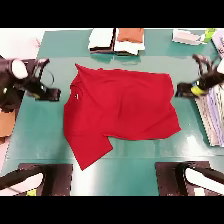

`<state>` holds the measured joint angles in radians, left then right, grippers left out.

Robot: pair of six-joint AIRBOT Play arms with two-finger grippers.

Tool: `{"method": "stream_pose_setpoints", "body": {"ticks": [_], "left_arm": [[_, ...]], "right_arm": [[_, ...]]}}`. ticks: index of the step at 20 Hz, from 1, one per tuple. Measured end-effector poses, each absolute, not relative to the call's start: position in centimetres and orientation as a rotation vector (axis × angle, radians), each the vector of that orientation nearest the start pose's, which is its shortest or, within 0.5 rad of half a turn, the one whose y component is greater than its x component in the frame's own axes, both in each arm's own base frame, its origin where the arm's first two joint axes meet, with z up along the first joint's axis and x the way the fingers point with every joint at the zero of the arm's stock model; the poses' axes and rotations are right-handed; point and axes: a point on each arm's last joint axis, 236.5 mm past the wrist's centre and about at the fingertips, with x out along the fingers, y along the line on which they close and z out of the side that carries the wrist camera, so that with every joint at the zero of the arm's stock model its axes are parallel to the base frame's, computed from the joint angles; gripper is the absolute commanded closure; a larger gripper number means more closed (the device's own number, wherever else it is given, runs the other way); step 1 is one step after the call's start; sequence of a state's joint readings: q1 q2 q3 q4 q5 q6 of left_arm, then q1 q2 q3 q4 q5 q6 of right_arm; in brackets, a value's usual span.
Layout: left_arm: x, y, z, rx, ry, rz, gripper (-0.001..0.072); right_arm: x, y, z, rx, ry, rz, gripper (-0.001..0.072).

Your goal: Fold the shirts.

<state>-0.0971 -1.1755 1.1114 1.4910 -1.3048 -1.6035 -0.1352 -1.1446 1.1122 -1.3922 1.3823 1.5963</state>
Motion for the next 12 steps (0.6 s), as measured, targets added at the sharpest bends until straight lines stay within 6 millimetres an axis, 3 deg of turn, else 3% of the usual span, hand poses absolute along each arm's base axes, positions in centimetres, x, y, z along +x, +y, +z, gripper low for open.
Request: {"method": "stream_pose_setpoints", "body": {"ticks": [3,6,8,9,12], "left_arm": [[30.0,-5.0,0.2,-0.053,1.409,-0.103,0.03],[28.8,-5.2,-0.7,-0.072,1.416,-0.105,0.03],[28.7,-5.3,-0.9,-0.079,1.408,-0.106,0.03],[28.7,-5.3,-0.9,-0.082,1.404,-0.105,0.03],[28.7,-5.3,-1.0,-0.085,1.397,-0.106,0.03]], "right_arm": [[26.4,-1.2,0.1,0.332,1.485,-0.064,0.0136],[22.3,-1.1,-2.7,0.4,1.562,-0.11,0.0161],[20.9,-0.6,-4.4,0.449,1.595,-0.121,0.0162],[20.6,-0.2,-5.2,0.475,1.608,-0.121,0.0198],[20.6,0.8,-7.0,0.54,1.622,-0.115,0.0231]]}}
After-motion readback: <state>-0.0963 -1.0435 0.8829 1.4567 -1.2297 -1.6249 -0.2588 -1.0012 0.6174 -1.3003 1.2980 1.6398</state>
